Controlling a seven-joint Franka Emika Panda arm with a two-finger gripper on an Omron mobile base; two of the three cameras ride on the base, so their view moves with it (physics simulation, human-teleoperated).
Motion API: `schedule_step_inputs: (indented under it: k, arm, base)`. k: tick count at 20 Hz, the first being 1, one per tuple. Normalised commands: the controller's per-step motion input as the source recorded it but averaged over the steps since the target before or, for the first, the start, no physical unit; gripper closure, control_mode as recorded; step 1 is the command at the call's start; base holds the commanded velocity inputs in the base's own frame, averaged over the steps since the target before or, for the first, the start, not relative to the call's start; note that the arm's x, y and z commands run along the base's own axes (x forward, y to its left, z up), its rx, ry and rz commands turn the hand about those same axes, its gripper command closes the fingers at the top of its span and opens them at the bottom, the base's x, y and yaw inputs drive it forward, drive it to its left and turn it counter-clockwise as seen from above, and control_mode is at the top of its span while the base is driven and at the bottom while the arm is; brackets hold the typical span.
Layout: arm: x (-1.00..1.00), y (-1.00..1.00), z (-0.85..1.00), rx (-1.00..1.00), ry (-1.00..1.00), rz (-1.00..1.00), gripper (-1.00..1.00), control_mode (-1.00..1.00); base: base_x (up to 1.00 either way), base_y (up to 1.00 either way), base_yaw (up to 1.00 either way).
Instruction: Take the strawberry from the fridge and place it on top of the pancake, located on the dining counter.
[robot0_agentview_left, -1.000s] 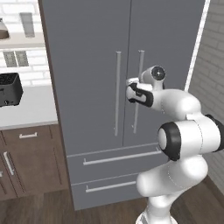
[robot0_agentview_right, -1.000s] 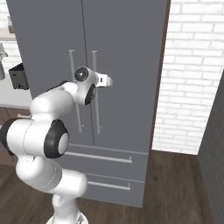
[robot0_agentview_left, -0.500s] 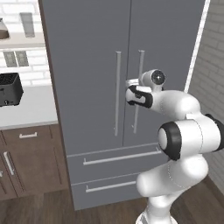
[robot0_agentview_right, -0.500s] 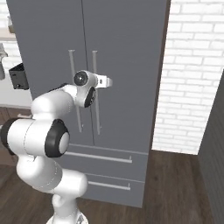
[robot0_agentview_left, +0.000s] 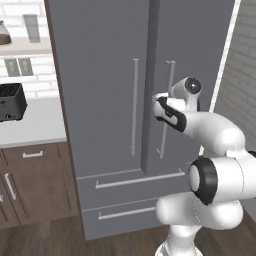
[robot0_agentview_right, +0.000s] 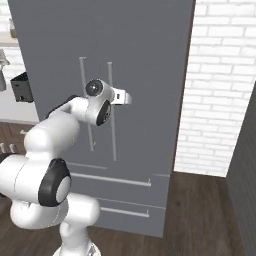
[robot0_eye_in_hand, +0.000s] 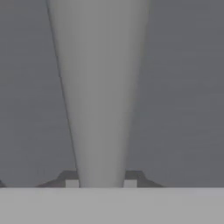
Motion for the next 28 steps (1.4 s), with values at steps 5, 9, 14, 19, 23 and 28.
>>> schedule_step_inputs:
  k: [5,9,14,19,23,28]
  arm:
    - [-0.69,-1.00,-0.36,0.00,0.19,0.00,1.00,-1.00]
    - [-0.95,-1.00,-0.29,0.01,0.06,0.00,1.00,-1.00]
    - [-0.81,-1.00,-0.03,0.11,-0.01,0.00,1.00,-1.00]
    - [-0.88,-1.00,0.00,0.16,-0.09,0.00,-1.00,-1.00]
    - [-0.68,-0.94,0.14,0.14,-0.04,-0.01,-1.00,-1.00]
    - [-0.86,-0.13,0.40,0.01,0.00,-0.07,-1.00,-1.00]
  base:
    - [0.00,0.00,0.00]
    - [0.00,0.00,0.00]
    - [0.00,0.00,0.00]
    - [0.00,0.00,0.00]
    - [0.00,0.00,0.00]
    - [0.00,0.00,0.00]
